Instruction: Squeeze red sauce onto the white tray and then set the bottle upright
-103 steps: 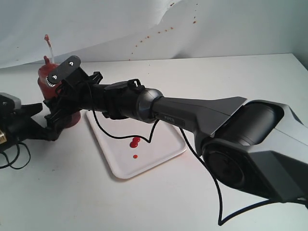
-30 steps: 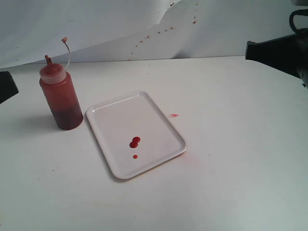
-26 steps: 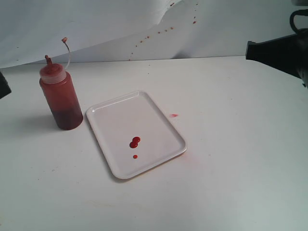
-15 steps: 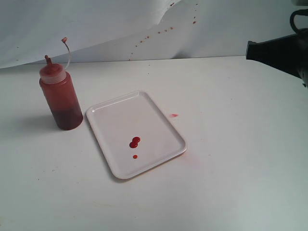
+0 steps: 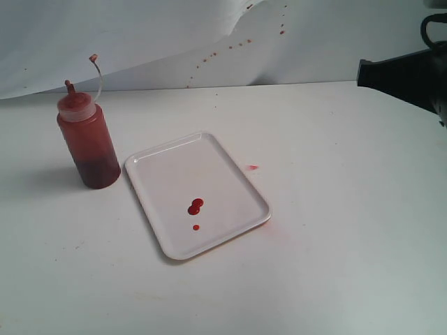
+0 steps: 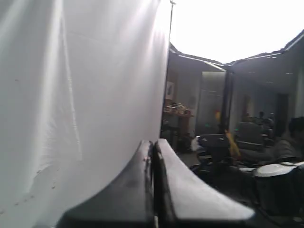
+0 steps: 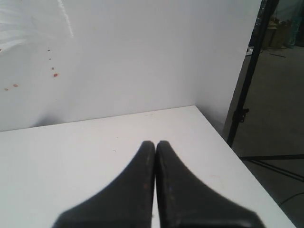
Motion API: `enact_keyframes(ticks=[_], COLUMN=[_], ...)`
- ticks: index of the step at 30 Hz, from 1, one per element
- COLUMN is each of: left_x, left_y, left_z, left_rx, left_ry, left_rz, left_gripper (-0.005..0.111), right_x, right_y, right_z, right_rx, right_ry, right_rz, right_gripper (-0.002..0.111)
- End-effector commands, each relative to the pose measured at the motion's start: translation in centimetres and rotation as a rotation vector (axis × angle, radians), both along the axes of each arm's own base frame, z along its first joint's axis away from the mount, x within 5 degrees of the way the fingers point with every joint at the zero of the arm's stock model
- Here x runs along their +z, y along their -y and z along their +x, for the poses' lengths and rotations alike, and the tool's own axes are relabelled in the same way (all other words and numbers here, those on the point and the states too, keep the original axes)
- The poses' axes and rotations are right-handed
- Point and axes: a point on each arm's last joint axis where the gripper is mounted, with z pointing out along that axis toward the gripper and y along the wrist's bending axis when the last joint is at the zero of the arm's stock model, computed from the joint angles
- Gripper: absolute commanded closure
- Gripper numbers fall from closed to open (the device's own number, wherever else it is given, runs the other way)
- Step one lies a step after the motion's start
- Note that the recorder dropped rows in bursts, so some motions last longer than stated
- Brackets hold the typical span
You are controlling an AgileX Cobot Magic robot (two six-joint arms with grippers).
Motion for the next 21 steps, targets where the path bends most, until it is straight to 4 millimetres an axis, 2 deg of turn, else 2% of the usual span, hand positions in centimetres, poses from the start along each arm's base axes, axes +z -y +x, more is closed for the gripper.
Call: enact_keyframes(ticks=[1,4,7,13,16,21], left_x=[-1.1,-2.6,-4.5,-10.6,-12.9,-15.2], left_y=[-1.0,-1.6,-2.6,-5.4,-5.8,-5.8], left_z=[1.2,1.8,1.8,2.3,2.6,2.6], left_rx=[0.163,0.263,0.376,0.631,0.734,0.747], left_ry=[0.006,0.086,0.109,-0.126,-0.206,-0.349], left_rz=[0.048,0.081,0.023,-0.165,0.041,0.383], left_gripper=[0.107,0.107,0.107,0.107,0.107,0.107], right_x=[0.2,0.2,0.2,0.2,0.2,0.2], right_y=[0.2,0.2,0.2,0.2,0.2,0.2], right_z=[-0.1,-0.1,-0.1,-0.1,-0.1,-0.1], right_rx=[-0.007,-0.007,-0.007,-0.007,-0.007,-0.005], right_ry=[0.009,0.009,0.009,0.009,0.009,0.009], right_rz=[0.005,0.005,0.005,0.005,0.005,0.006], right_gripper=[0.108,0.108,0.108,0.108,0.108,0.108])
